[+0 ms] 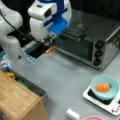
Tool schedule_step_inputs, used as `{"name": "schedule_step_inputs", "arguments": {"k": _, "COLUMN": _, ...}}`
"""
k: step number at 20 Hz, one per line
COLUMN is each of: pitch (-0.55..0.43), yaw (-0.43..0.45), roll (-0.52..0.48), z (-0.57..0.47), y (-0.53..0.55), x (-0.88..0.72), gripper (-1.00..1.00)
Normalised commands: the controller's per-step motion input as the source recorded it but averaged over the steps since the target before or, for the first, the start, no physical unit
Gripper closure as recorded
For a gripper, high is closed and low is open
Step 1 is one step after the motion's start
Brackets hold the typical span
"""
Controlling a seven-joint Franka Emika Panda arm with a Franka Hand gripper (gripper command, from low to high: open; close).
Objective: Pick up the pan. Place the pan on the table. Pick up the bowl. Place the bowl on the stove.
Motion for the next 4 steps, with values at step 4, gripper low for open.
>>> {"name": "schedule_step_inputs", "arguments": {"k": 4, "pitch": -0.033, "yaw": -0.026, "roll": 0.045, "z": 0.01, "y": 0.02, "x": 0.07, "gripper": -1.00}}
